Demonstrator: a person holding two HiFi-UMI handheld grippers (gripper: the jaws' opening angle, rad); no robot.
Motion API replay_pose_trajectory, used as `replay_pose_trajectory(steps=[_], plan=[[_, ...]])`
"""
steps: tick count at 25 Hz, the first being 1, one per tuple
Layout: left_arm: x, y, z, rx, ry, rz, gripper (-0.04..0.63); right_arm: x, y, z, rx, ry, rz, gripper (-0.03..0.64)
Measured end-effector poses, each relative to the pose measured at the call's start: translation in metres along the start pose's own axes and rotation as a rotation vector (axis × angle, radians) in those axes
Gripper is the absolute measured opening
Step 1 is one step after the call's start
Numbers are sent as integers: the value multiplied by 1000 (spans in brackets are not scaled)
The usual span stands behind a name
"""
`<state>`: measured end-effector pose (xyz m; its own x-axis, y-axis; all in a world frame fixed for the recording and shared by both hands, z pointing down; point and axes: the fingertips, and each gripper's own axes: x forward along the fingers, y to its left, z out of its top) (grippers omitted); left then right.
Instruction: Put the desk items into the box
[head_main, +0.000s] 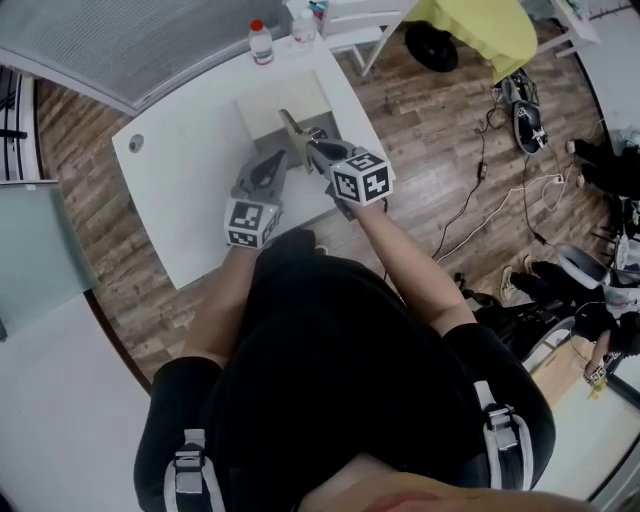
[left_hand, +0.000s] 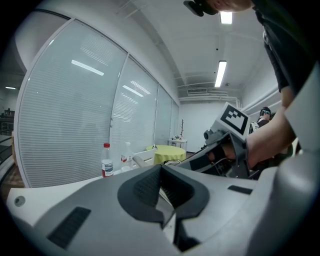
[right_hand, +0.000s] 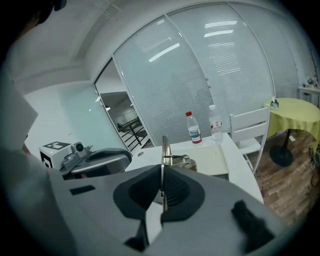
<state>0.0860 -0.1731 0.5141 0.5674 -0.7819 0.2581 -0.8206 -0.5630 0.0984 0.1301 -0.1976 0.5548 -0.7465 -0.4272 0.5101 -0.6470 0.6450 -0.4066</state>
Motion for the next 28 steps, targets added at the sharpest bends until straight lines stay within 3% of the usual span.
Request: replay_pose_trajectory(steps=[14, 28], plan=[[34, 51, -20, -78, 31, 6, 12, 52, -22, -4, -177, 167, 23, 17], [48, 72, -22, -130, 23, 315, 12, 72, -45, -18, -400, 318, 275, 17]])
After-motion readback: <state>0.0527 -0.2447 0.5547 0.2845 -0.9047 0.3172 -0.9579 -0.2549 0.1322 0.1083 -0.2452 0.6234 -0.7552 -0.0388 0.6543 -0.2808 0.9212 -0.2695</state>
